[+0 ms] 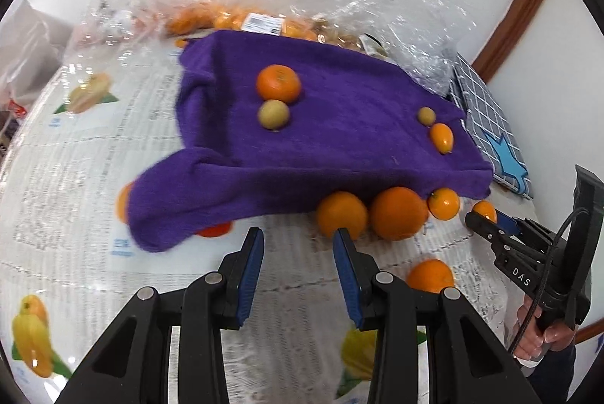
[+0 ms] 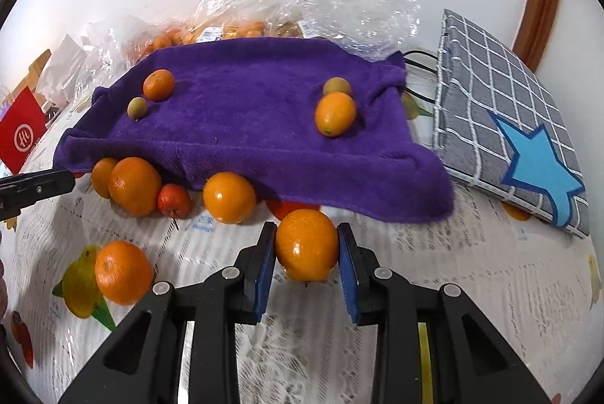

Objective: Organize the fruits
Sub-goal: 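Grasp an orange with the right gripper while the left grasps another orange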

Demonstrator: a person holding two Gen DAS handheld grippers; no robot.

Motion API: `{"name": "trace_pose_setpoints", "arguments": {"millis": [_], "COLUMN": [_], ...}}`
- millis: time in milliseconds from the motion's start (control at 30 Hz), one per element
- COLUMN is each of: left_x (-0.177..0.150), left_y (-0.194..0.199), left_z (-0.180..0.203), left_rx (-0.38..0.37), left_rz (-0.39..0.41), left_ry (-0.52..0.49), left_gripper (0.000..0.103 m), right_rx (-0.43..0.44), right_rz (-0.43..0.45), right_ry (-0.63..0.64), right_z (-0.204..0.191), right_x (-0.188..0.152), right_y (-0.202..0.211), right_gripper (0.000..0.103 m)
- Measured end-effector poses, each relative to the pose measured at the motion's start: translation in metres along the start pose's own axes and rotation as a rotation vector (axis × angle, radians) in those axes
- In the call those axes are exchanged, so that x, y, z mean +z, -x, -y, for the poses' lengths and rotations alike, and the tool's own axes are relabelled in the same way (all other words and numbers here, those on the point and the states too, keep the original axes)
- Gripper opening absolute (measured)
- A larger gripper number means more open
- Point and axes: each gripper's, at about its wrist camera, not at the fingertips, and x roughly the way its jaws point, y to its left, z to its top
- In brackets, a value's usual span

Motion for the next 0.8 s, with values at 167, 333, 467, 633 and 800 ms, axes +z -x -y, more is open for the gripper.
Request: {"name": "trace_pose_setpoints", "arguments": {"millis": [167,333,467,633,800], "left_x": [0.002,0.003,0.006,0.006,0.001], "left_y": [-0.014,-0.026,-0.030,-0.030,-0.021], "left_z": [0.015,0.022,0.026,0.026,0.024], "left_rx": [-0.020,-0.020,0.005,0.001,0.021], "left_rz": [-0.023,-0.042,-0.029,-0.020,-0.012], "left_ry": [-0.015,-0.010,-0.011,-0.008,-0.013], "left_gripper": [0.037,0.037,0.037,0.033,0.033], "right_rx": [-0.006,-0.003,0.005,0.001,0.011], "right_rz": [-0.001,-0.011,-0.011,-0.015,-0.008], "right_ry": [-0.016,-0.024,-0.031,-0.018,-0.021], "right_z": [0.010,0.016,0.016,0.013,0.011], "right_x": [-0.006,-0.010,-0.012,-0.013,-0.012], "right_y": [0.006,0.006,0.005,0.002,0.007], "right_gripper": [0.031,0.031,0.031,0.031,0.031]}}
